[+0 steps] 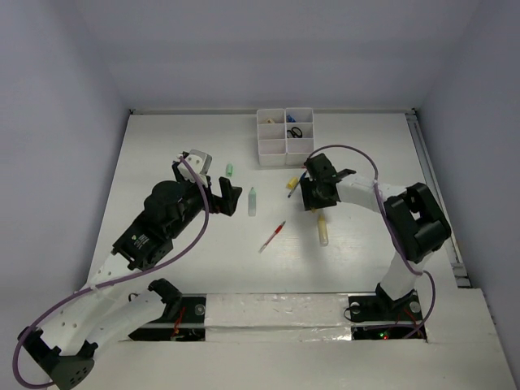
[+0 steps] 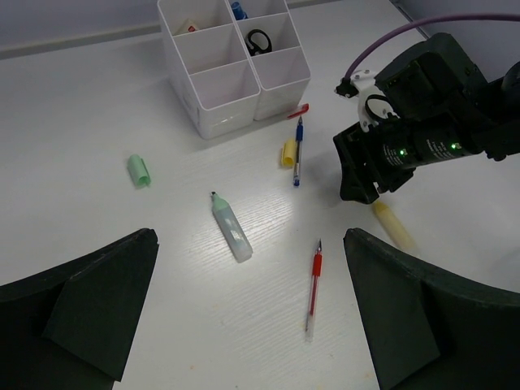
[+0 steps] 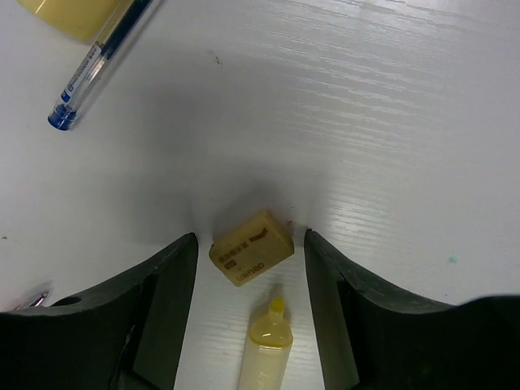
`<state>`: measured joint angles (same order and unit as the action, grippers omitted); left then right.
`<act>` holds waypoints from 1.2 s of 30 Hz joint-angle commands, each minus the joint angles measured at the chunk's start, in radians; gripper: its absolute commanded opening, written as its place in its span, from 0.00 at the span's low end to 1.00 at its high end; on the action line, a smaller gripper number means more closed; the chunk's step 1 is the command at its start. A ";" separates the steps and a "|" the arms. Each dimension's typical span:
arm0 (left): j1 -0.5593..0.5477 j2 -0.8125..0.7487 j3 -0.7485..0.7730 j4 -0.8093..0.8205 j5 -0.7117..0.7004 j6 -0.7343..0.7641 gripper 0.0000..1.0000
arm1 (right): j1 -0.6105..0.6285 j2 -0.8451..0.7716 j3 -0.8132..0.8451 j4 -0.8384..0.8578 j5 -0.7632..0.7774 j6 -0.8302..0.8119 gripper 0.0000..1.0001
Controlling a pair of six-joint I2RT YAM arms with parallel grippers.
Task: Sort the stationery into containers
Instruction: Pick up the pen cap from the center of the board, then place the pen cap in the storage box.
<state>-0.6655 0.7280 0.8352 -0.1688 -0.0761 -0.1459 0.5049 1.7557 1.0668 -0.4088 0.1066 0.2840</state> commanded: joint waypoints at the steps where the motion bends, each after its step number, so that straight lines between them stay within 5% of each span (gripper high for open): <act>1: 0.003 -0.012 0.010 0.038 0.015 0.009 0.99 | 0.023 0.022 0.042 -0.047 0.002 0.007 0.58; 13: 0.003 -0.009 0.007 0.037 0.013 0.011 0.99 | 0.023 -0.016 0.041 0.047 0.051 0.050 0.26; 22: 0.003 -0.006 0.008 0.035 -0.007 0.008 0.99 | 0.023 -0.121 0.125 0.247 -0.050 0.073 0.22; 36: 0.003 -0.024 0.007 0.029 -0.025 0.005 0.99 | 0.023 0.208 0.565 0.510 0.015 0.153 0.21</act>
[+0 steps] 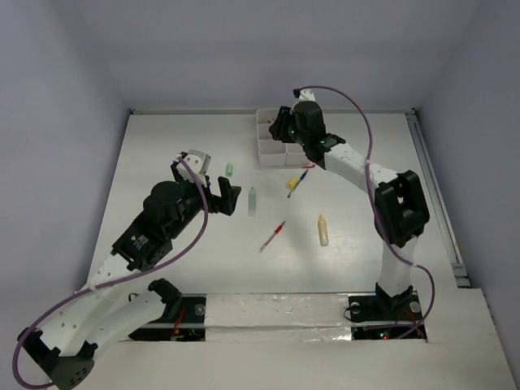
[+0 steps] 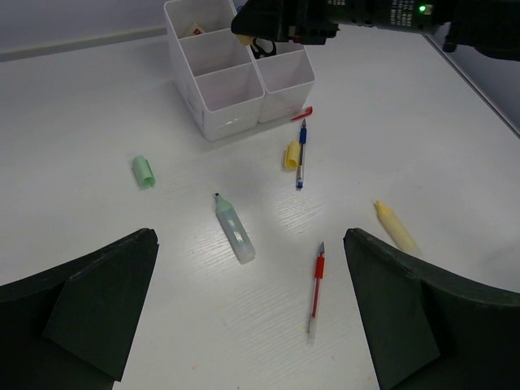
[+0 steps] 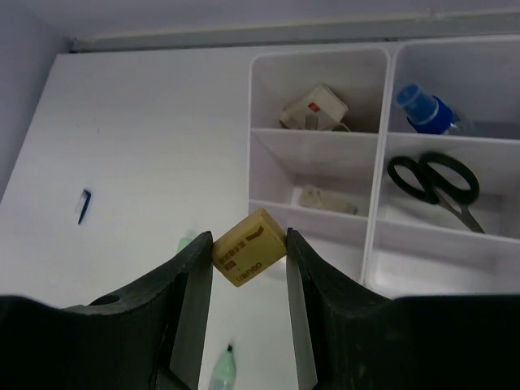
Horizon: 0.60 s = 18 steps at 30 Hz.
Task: Sort the stationery into containers
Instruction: Place the pen cap in the storage box.
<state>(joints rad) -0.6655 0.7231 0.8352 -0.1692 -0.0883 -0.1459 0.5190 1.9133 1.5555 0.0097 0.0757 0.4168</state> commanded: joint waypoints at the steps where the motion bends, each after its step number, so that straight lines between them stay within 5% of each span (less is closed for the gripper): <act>1: 0.003 -0.021 0.007 0.031 -0.013 0.005 0.99 | 0.009 0.064 0.087 0.114 0.052 0.025 0.21; 18: 0.003 -0.019 0.005 0.037 0.009 0.003 0.99 | 0.018 0.234 0.219 0.128 0.141 0.060 0.30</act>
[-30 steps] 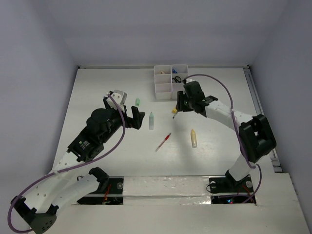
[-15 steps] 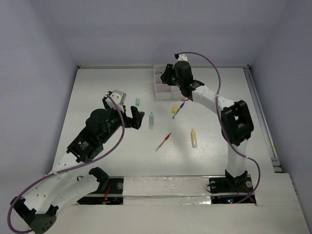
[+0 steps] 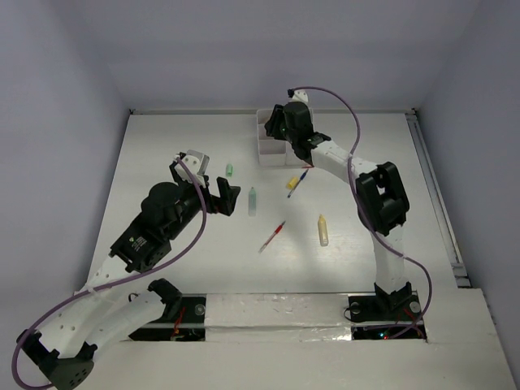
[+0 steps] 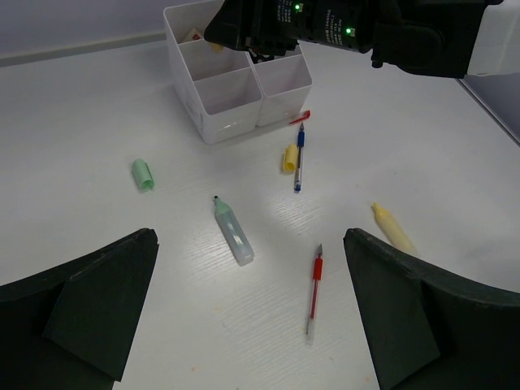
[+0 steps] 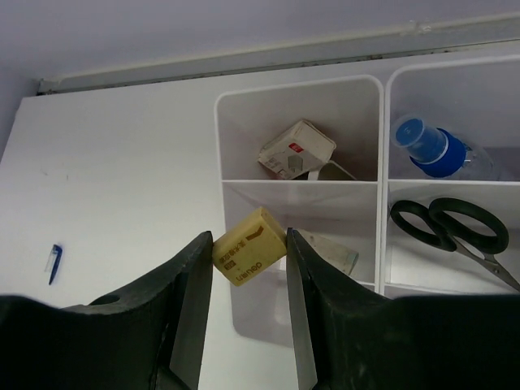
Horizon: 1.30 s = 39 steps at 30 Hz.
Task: Sort the stationery into containers
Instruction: Place the pen cap in the storage box, then pick up the pen from the center of the board.
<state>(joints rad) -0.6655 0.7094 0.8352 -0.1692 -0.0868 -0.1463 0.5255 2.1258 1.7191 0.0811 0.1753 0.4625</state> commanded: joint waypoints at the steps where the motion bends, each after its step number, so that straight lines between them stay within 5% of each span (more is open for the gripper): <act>1: 0.003 -0.005 0.005 0.039 0.007 0.005 0.99 | 0.011 0.026 0.059 0.055 0.044 0.016 0.31; 14: 0.003 0.012 0.008 0.033 0.002 -0.002 0.99 | 0.011 0.023 0.048 0.063 0.052 0.015 0.54; 25: 0.003 0.050 0.008 0.017 -0.042 -0.016 0.99 | 0.011 -0.050 0.007 0.086 0.010 0.002 0.57; 35: 0.046 0.247 0.034 -0.027 -0.019 -0.041 0.94 | 0.011 -0.418 -0.360 0.092 -0.102 -0.038 0.56; 39: 0.046 0.346 0.068 -0.043 0.111 -0.085 0.90 | 0.011 -0.558 -0.480 0.043 -0.114 -0.074 0.56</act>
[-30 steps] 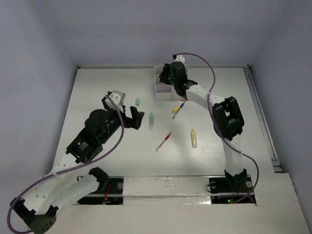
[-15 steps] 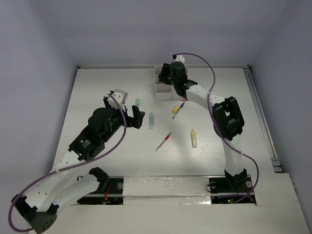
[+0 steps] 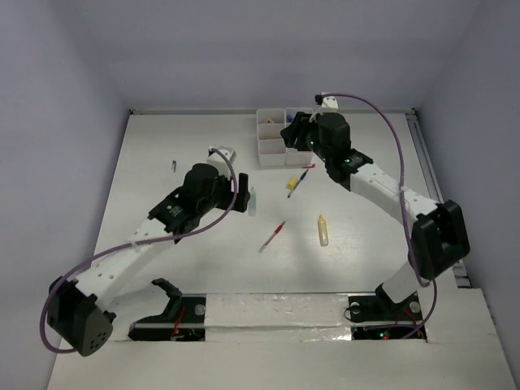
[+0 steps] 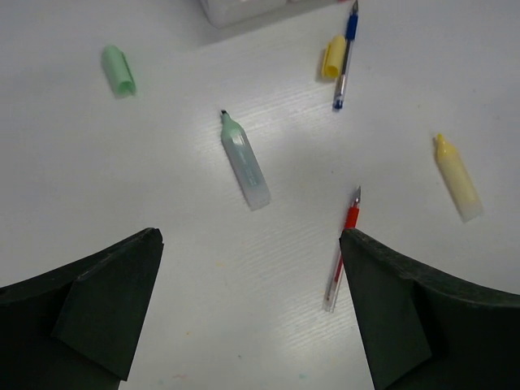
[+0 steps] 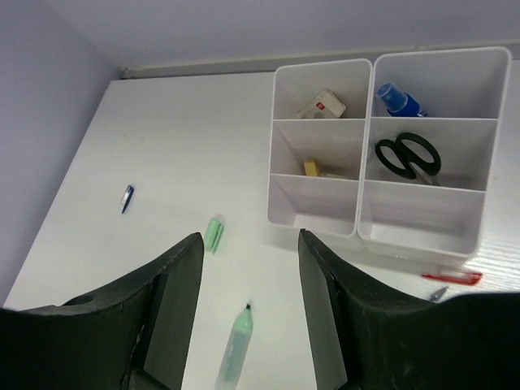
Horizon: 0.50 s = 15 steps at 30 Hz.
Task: Sort the stationery into containers
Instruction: Pick up the pen from the center of the board.
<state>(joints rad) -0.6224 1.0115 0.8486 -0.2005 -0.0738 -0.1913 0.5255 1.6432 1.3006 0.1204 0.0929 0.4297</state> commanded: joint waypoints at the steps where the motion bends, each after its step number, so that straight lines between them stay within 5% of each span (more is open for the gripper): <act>1: 0.003 0.059 0.061 -0.011 0.117 -0.063 0.89 | 0.011 -0.115 -0.073 -0.022 -0.035 -0.046 0.56; 15: -0.161 0.439 0.089 0.059 -0.222 -0.281 0.75 | 0.011 -0.345 -0.320 0.024 -0.137 -0.043 0.56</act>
<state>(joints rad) -0.7887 1.3922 0.8948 -0.1883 -0.1665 -0.4179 0.5255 1.3510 0.9905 0.1028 0.0029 0.3962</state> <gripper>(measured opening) 0.765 0.560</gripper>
